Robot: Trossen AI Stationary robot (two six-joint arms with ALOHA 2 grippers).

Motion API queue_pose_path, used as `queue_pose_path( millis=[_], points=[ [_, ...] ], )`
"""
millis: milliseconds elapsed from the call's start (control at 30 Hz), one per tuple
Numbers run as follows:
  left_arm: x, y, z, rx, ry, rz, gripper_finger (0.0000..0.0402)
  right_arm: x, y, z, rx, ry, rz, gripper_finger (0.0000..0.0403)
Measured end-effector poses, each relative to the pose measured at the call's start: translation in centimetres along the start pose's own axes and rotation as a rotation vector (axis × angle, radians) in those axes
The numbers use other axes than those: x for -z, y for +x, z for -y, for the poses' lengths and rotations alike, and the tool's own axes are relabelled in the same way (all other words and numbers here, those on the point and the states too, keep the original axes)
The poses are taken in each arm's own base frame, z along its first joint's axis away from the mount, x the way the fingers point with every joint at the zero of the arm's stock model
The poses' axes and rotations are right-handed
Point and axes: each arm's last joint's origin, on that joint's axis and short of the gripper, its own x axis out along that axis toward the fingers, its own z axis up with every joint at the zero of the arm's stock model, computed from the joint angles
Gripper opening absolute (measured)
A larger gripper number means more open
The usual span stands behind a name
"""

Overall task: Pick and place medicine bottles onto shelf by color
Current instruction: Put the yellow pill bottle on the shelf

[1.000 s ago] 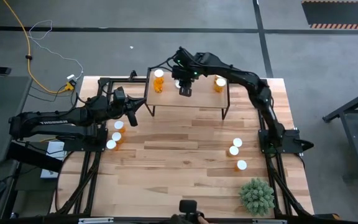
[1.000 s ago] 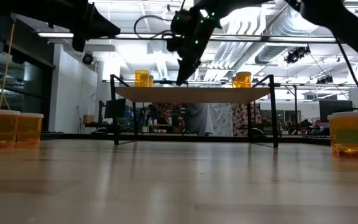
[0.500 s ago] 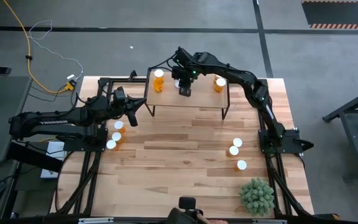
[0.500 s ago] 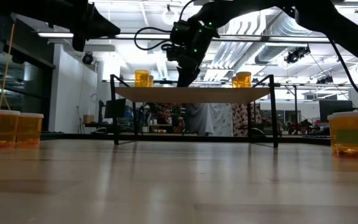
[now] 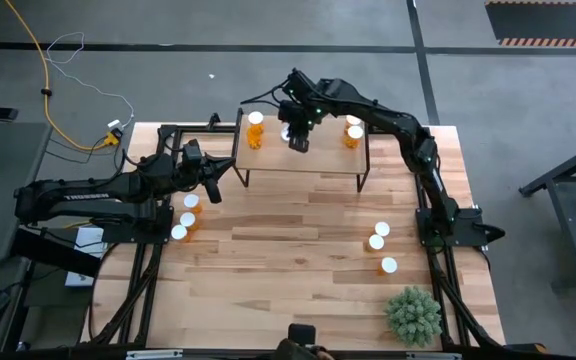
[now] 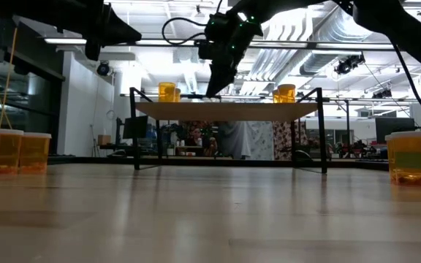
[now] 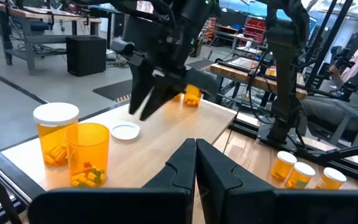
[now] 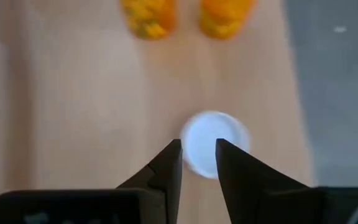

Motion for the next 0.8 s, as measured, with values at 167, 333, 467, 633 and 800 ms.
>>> queue_pose_path(
  millis=[167, 333, 467, 633, 800],
  points=[
    [0.0, 0.0, 0.0, 0.001, -0.002, 0.0, 0.0001, 0.1, 0.6, -0.2, -0.044, 0.007, -0.009, 0.0089],
    [0.0, 0.0, 0.0, 0.003, -0.003, -0.001, 0.0001, 0.0, 0.7, -0.1, -0.036, 0.011, 0.009, 0.0089],
    [0.0, 0.0, 0.0, 0.003, -0.003, -0.001, 0.0001, 0.0, 1.1, 0.1, -0.035, 0.025, 0.007, 0.0089],
    [0.0, 0.0, 0.0, 0.003, -0.003, -0.001, 0.0001, 0.0, 1.3, 0.2, -0.004, 0.042, 0.006, 0.0096],
    [0.0, 0.0, 0.0, 0.003, -0.003, -0.001, 0.0001, 0.1, 1.3, 0.3, 0.025, 0.068, -0.013, 0.0122]
  ],
)
